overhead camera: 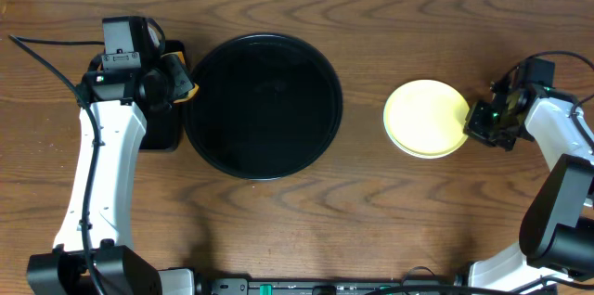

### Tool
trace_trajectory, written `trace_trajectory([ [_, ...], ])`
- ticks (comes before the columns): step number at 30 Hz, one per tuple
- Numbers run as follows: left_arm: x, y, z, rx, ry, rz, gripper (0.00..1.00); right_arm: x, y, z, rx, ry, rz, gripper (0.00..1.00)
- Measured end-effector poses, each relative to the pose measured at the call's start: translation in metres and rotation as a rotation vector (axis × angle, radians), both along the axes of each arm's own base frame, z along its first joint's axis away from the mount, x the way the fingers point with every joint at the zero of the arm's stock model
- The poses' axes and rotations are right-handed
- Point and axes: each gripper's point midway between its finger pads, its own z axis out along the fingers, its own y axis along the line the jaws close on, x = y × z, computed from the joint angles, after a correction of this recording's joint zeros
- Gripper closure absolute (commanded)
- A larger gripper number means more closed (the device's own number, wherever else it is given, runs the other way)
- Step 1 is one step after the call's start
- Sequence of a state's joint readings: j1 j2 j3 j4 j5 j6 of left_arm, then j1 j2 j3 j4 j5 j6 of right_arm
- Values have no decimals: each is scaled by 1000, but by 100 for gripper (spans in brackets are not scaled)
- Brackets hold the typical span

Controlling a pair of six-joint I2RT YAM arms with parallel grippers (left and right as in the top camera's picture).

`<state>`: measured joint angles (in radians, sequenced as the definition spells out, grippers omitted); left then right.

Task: Clean dirty plates on tray and stack at the side
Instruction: 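Place the sponge into the small black tray with the left gripper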

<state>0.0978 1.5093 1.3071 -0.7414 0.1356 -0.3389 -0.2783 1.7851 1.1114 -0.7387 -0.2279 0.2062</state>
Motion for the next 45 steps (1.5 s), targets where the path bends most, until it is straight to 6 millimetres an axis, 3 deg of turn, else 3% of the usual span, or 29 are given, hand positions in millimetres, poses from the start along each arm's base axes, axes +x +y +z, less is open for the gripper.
trace_trajectory([
  [1,0,2,0,5,1,5,92,-1,1,0,2,5,-1,55],
  [2,-1,4,0,8,3,11,92,-2,1,0,5,11,-2,49],
  [7,-4,31,-1,18,6,82,92,0,5,12,26,3,32,28],
  [11,-8,68,0,52,-1,182,92,22,13,50,17,-116,89,11],
  [13,-7,84,0,77,-8,219,87,32,21,73,4,-184,120,1],
  [16,-3,97,-9,109,4,224,68,46,44,109,-16,-298,197,1],
  [17,-1,98,-14,115,15,221,56,49,51,117,-21,-324,218,1],
  [21,3,101,-40,121,77,199,27,52,74,129,-20,-361,277,1],
  [25,2,100,-57,115,126,190,25,52,81,129,-16,-358,296,1],
  [32,-6,98,-60,107,163,185,25,57,94,134,15,-397,325,1],
  [37,-22,92,-35,106,142,183,25,73,109,146,22,-487,365,1],
  [45,-56,60,56,53,-85,132,25,82,135,157,42,-555,413,1],
])
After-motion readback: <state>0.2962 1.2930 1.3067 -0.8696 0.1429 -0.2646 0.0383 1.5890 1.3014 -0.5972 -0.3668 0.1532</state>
